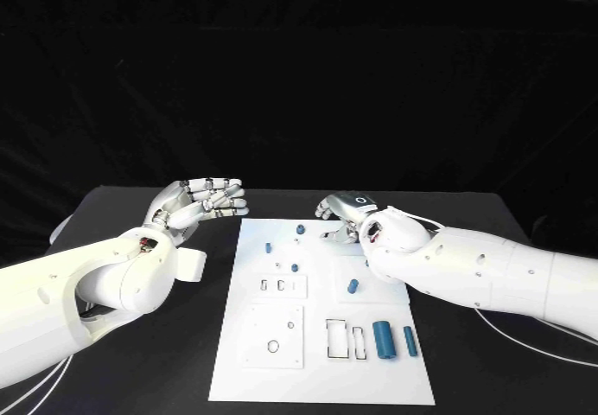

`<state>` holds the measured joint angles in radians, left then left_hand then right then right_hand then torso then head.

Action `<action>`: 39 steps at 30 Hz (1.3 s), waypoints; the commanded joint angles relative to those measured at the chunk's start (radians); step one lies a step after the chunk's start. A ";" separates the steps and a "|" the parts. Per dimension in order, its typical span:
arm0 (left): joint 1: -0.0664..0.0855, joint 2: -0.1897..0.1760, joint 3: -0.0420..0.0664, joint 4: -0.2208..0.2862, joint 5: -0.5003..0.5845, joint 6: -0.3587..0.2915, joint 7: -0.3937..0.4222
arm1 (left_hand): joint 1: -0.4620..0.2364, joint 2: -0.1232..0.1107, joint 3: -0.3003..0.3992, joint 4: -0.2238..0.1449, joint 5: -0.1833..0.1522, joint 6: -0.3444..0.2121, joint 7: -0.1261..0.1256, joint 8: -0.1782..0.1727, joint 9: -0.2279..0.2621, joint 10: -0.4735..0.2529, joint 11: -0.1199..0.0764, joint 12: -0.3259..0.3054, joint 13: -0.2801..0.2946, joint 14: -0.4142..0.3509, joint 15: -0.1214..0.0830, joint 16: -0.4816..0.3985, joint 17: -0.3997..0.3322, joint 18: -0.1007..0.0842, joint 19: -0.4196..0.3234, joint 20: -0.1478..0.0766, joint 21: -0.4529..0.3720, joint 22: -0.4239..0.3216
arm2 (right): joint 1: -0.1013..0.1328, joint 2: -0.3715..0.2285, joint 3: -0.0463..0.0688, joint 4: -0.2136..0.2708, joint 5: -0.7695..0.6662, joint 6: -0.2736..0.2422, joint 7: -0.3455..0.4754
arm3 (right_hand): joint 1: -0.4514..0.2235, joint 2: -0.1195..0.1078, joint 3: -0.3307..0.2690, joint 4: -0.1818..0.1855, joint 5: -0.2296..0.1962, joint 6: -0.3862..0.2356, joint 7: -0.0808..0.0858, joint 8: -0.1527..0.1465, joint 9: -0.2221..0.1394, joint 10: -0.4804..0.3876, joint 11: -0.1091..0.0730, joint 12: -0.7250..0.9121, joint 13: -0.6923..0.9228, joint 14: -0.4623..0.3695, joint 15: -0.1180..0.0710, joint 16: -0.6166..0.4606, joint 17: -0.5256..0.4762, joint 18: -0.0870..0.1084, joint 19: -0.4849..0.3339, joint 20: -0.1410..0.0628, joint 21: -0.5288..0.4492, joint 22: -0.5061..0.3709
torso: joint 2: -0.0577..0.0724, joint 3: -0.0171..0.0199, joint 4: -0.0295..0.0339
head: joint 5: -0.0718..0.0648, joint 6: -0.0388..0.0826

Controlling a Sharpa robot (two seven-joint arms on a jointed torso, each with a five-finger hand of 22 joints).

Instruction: Assemble the parts on the task board

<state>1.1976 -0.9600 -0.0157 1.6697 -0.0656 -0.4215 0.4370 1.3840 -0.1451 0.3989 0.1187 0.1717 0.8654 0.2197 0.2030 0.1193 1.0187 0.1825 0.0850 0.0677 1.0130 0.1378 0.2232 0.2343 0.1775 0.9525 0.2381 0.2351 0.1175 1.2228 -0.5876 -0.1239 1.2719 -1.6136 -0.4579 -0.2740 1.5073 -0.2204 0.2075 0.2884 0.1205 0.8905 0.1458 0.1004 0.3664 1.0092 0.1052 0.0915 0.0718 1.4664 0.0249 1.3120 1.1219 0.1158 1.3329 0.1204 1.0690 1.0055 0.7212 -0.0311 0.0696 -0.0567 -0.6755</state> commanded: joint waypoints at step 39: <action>0.002 0.010 0.001 -0.018 0.017 0.032 0.002 | -0.002 -0.005 0.010 -0.001 -0.002 0.002 0.016 0.004 -0.001 0.006 0.000 -0.008 -0.001 -0.008 0.000 -0.008 0.005 0.003 0.003 0.002 0.003 0.001 | 0.037 -0.119 0.016 0.000 0.340 0.189 -0.031 | -0.049 0.022 -0.103 0.000 0.092 0.026 0.008 0.105 -0.002 0.516 -0.033 1.432 1.444 0.104 -0.025 0.259 0.449 -0.116 0.238 -0.017 0.502 0.565 | -0.004 0.0018 -0.0135 | 0.002 -0.008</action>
<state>1.1978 -0.9520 -0.0161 1.6500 -0.0527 -0.4086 0.4335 1.3840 -0.1451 0.4045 0.1187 0.1717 0.8653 0.2197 0.2030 0.1193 1.0187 0.1825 0.0812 0.0677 1.0130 0.1378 0.2194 0.2382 0.1775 0.9525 0.2381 0.2351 0.1172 1.2614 -0.7088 -0.1081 1.2727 -1.2879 -0.2851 -0.3019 1.4593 -0.2065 0.1000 0.2883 0.2090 0.9097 0.1551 0.2012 0.3658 1.4634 0.0680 1.5206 1.3083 1.4648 -0.0088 1.5676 1.3080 0.0138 1.4662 0.0971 1.5656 1.3079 0.7168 -0.0297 0.0581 -0.0568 -0.6820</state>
